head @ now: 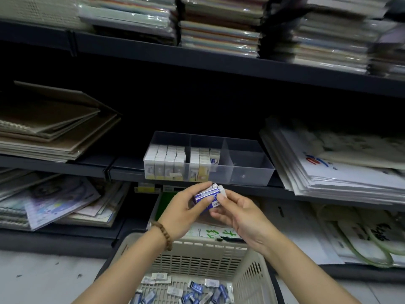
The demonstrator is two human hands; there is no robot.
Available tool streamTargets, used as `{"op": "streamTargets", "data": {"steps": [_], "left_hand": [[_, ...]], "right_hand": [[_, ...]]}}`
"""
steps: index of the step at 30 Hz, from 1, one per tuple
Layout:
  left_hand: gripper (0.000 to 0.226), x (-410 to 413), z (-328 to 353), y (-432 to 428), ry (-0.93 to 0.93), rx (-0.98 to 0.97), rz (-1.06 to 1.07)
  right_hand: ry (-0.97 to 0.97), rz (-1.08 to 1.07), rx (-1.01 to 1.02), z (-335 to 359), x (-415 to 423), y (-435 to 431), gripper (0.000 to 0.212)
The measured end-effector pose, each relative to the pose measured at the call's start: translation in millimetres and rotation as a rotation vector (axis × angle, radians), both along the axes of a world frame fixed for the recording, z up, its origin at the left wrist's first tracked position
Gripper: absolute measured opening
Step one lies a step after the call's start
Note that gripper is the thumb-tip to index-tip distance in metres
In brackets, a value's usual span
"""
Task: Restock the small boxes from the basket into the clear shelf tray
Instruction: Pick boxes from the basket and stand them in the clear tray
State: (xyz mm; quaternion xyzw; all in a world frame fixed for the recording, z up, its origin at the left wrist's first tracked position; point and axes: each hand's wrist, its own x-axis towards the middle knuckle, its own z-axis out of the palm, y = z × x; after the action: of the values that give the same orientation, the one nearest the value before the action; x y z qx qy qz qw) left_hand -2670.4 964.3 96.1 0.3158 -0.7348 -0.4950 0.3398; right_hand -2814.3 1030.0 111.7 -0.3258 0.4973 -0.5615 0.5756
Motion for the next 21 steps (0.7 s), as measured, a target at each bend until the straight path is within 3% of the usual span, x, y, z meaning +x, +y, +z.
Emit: {"op": "streamTargets", "data": {"steps": [4, 7, 11, 16, 21], "left_hand": [[0.042, -7.5, 1.4, -2.7, -0.097, -0.168, 0.009], [0.045, -12.1, 9.7, -7.2, -0.066, -0.216, 0.012], [0.069, -8.4, 22.9, -22.2, -0.041, -0.201, 0.056], [0.083, 12.0, 27.8, -50.6, -0.453, -0.559, 0.225], [0.089, 17.9, 15.6, -62.5, -0.682, -0.573, 0.233]], "right_hand": [[0.078, -0.008, -0.057, 5.5, -8.4, -2.4, 0.032], [0.161, 0.010, -0.103, 17.5, -16.0, -5.6, 0.035], [0.370, -0.046, -0.174, 46.8, -34.4, -22.4, 0.029], [0.728, -0.053, -0.182, 83.8, -65.0, -62.2, 0.025], [1.030, 0.131, -0.058, 86.5, -70.0, -99.1, 0.042]]}}
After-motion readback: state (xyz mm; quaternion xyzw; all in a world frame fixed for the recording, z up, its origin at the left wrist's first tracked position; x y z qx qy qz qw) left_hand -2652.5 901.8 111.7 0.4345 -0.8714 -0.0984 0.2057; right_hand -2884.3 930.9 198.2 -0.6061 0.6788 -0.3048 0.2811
